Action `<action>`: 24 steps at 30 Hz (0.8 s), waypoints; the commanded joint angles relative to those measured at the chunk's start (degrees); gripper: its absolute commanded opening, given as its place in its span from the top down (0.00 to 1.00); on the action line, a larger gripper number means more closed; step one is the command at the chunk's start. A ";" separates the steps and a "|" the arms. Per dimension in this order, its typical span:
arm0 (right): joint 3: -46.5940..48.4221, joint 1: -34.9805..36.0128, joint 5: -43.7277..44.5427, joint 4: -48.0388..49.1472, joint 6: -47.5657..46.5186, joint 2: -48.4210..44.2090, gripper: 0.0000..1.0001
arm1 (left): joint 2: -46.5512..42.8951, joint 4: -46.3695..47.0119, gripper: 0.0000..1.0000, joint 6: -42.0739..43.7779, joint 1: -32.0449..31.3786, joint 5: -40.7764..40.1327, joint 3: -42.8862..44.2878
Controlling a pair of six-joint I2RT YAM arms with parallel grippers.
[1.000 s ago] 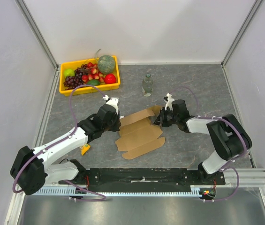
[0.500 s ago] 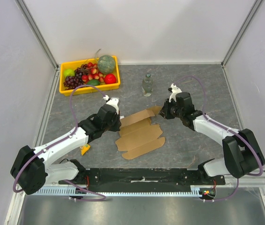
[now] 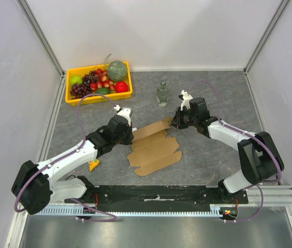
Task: Fold the paper box
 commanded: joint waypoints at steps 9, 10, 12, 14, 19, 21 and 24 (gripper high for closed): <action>1.75 0.09 -12.37 5.12 -0.12 4.49 0.89 | 0.50 -0.58 0.90 -1.42 -0.05 0.41 -0.96; 1.58 0.09 -13.42 5.91 0.49 4.84 0.89 | 0.58 -0.58 0.90 -1.50 -0.14 0.41 -0.96; 0.88 0.09 -15.71 8.28 1.63 5.02 0.89 | 0.76 -0.49 0.90 -1.42 0.04 0.32 -0.96; 0.35 0.09 -17.73 10.39 2.86 5.37 0.89 | 0.76 -0.41 0.91 -1.42 -0.05 0.49 -0.96; -0.45 0.09 -16.96 10.67 3.31 5.02 0.88 | 0.85 -0.32 0.91 -1.59 -0.14 0.49 -1.13; -0.62 0.09 -13.72 8.65 2.43 4.06 0.84 | 0.76 -0.32 0.91 -1.59 -0.05 0.49 -1.13; -0.54 0.09 -8.00 4.26 0.06 1.25 0.80 | 0.58 -0.32 0.91 -1.59 0.04 0.41 -1.31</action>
